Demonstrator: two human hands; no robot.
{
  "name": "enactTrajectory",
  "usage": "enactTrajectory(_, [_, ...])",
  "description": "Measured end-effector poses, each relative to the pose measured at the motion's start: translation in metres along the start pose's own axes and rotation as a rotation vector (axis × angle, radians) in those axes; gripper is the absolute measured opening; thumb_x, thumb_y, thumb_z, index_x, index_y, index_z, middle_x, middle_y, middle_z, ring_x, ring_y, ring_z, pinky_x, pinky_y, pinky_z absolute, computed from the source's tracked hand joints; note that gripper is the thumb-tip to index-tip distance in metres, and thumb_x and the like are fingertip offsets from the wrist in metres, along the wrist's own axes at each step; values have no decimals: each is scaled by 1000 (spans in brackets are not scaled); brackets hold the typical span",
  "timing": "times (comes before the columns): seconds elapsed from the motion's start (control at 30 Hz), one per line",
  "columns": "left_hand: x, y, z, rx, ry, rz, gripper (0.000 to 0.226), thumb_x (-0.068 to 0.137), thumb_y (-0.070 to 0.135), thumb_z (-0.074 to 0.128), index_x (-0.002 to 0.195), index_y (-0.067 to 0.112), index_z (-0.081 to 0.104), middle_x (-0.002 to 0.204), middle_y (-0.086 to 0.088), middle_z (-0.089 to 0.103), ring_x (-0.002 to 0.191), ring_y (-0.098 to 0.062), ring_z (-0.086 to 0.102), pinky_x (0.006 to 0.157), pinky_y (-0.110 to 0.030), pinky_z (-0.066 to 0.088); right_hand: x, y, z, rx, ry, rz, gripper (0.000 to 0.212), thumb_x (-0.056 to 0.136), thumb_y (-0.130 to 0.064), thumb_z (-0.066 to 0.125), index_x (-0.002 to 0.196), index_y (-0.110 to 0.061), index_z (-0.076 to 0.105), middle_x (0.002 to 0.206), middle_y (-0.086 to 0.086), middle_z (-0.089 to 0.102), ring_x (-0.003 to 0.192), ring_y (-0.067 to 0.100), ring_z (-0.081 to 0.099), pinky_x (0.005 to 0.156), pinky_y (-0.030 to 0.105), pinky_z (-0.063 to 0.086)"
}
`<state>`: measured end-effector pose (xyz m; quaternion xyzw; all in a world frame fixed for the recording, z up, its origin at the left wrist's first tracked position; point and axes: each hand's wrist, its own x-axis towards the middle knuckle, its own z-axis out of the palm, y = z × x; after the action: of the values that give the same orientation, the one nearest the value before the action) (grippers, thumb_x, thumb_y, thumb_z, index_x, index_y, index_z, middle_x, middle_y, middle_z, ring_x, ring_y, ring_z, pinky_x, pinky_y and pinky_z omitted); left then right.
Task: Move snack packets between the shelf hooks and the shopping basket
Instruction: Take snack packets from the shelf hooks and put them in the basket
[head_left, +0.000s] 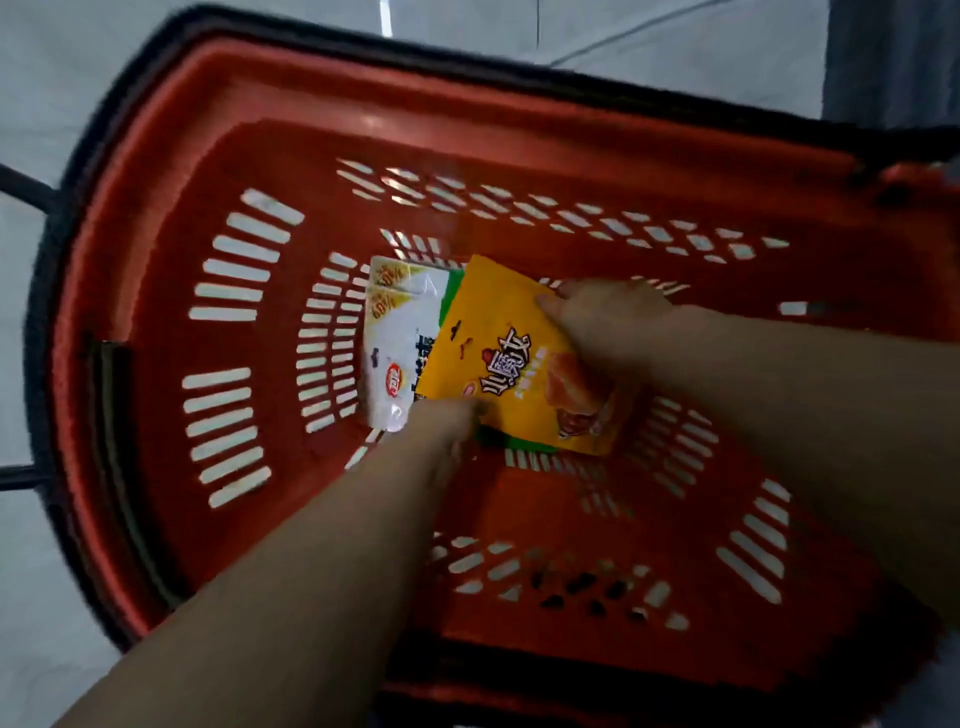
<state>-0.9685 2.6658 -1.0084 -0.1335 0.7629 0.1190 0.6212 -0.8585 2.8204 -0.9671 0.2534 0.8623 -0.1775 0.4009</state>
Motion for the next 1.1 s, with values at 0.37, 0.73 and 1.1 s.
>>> enactTrajectory(0.37, [23,-13,15,-397,40,-130,17,98,23,53,109,11,52,82,-3,58,66,-12,56,55,-28,45,32,-7,23,605,153,173,29,91,-29,60,114,-15,52,116,10,55,107,28,52,78,30,38])
enactTrajectory(0.73, [-62,2,-44,-29,241,698,27,95,22,57,80,0,56,73,-9,59,70,-17,54,70,-35,45,-47,4,-4,971,276,240,18,88,-24,65,83,-12,53,68,-1,47,68,16,44,52,21,31])
enactTrajectory(1.1, [-240,100,-75,342,-3,1144,15,90,18,64,76,12,66,59,16,65,55,6,56,54,-8,42,-206,0,-77,1308,550,438,23,90,-25,62,75,-12,53,69,4,57,62,16,50,58,28,36])
